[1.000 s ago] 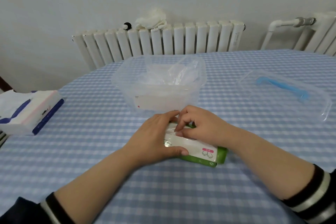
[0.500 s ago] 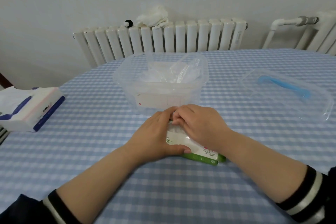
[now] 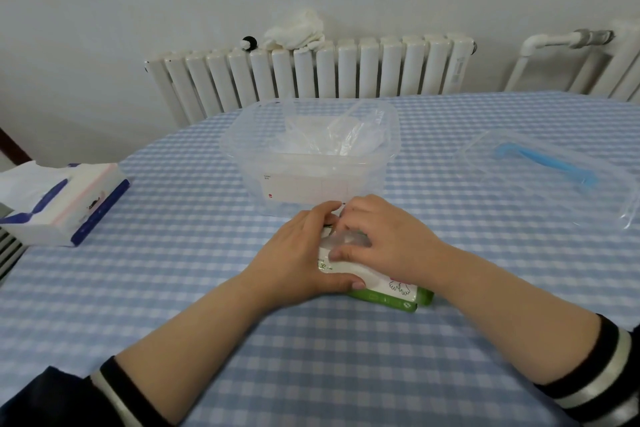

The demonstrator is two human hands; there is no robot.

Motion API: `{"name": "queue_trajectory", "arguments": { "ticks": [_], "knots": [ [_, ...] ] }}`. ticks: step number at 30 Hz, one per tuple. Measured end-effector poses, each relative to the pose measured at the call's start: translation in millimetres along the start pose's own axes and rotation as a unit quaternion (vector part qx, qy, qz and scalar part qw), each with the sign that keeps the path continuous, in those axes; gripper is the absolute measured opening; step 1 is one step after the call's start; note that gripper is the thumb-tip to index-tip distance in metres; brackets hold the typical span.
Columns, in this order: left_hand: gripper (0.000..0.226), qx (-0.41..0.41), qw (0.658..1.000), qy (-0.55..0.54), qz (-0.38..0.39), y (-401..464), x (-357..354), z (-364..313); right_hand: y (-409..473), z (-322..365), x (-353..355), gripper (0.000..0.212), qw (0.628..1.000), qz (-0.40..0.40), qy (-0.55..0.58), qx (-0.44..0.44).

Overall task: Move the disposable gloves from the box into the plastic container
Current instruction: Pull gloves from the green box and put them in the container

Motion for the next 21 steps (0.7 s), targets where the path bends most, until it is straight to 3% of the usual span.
{"name": "queue_trajectory", "arguments": {
  "ticks": [3,8,15,18,21],
  "knots": [
    [0.112,0.003,1.000,0.008,0.004,0,0,1,-3,5,3,0.028,0.997,-0.060,0.031,0.043],
    [0.112,-0.004,0.999,0.033,0.008,0,0,-2,-9,1,9,0.028,0.991,-0.096,0.096,0.020],
    [0.103,-0.010,1.000,0.016,0.011,2,0,-5,-20,4,24,0.023,0.966,-0.181,0.171,0.065],
    [0.100,-0.006,1.000,0.008,0.016,2,0,-4,-29,0,54,0.018,0.927,-0.258,0.271,0.025],
    [0.097,0.001,1.000,0.015,0.023,1,-1,-3,-31,-14,87,0.023,0.841,-0.297,0.451,-0.029]
  ]
}}
Point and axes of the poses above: each hand's wrist, its own y-axis towards the middle knuckle, its own x-axis out of the back of the hand, z = x × y, the point moved 8 cm from there along y, towards the middle knuckle, and after that the axes turned 14 degrees about -x, right-handed, at the moved point
